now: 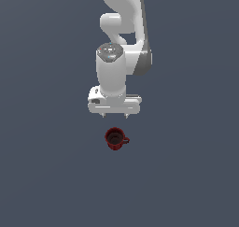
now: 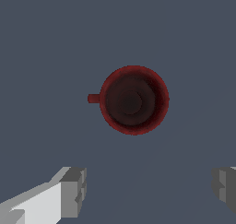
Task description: Pick up the object and move it to a goal position.
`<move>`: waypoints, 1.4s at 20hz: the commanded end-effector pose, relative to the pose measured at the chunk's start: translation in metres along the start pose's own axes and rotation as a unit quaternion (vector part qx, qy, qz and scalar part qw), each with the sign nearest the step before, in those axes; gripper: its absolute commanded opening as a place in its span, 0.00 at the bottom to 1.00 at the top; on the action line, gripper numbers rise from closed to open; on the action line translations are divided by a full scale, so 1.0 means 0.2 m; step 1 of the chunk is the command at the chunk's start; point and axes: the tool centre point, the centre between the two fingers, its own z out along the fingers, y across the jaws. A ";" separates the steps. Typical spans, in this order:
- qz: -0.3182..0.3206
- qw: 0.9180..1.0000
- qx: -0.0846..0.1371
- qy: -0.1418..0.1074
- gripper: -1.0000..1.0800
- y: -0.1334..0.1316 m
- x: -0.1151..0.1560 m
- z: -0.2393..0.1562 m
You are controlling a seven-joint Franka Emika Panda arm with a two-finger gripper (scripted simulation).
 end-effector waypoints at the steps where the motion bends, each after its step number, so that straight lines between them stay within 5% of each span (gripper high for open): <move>1: 0.000 1.000 0.000 0.000 0.62 0.00 0.00 0.00; 15: 0.004 1.000 -0.003 0.001 0.62 0.00 0.02 -0.01; 28: 0.051 0.996 0.038 -0.060 0.62 0.09 0.12 0.10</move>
